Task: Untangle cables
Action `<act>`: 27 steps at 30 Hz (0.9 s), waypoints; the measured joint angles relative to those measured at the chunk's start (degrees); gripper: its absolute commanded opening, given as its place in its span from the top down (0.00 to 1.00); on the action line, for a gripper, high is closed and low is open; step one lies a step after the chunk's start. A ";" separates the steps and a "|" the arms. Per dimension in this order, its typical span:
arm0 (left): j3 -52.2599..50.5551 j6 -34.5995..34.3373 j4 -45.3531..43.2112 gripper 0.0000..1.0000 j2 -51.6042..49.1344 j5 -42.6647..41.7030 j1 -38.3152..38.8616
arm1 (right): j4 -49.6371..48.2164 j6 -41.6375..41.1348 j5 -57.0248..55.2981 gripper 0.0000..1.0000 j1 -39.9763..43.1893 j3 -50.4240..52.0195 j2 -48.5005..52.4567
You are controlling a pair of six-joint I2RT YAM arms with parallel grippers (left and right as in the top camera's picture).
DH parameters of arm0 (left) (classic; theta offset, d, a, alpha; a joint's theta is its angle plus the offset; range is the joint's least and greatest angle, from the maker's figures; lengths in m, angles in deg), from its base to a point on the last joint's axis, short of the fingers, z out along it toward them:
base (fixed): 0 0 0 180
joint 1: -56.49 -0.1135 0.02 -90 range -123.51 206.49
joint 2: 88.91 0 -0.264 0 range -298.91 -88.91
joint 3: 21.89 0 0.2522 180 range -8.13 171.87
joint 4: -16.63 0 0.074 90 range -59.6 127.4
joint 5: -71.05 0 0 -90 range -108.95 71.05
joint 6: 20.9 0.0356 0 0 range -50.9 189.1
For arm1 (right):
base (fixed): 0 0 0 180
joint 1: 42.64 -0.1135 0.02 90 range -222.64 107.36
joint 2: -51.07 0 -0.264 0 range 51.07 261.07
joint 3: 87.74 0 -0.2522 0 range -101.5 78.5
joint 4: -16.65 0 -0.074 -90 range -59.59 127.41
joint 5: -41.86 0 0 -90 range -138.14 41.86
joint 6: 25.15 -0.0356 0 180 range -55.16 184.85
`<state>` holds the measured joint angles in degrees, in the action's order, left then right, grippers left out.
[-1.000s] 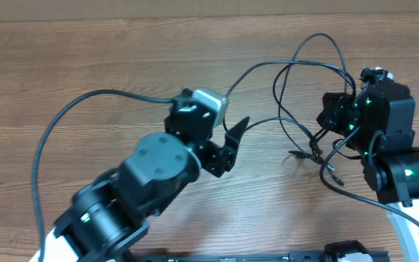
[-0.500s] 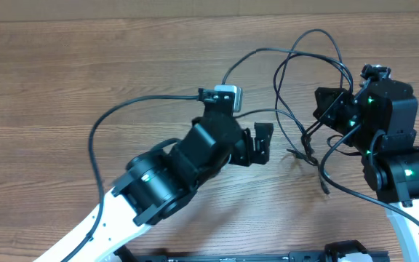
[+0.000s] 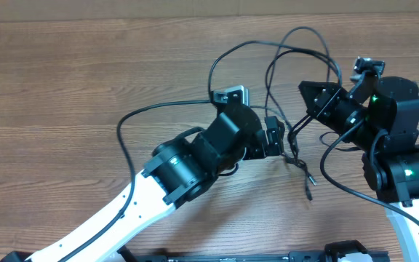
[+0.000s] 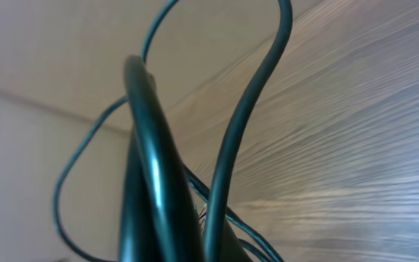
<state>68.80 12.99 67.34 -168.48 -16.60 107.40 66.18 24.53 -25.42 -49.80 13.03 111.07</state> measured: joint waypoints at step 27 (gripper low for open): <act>0.00 -3.98 -3.65 0.00 -6.19 4.11 -1.18 | -4.48 -0.22 15.80 0.96 0.00 0.00 -7.78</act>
<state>68.80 9.01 63.69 -174.66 -12.49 106.22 61.70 24.31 -9.62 -49.80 13.03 103.29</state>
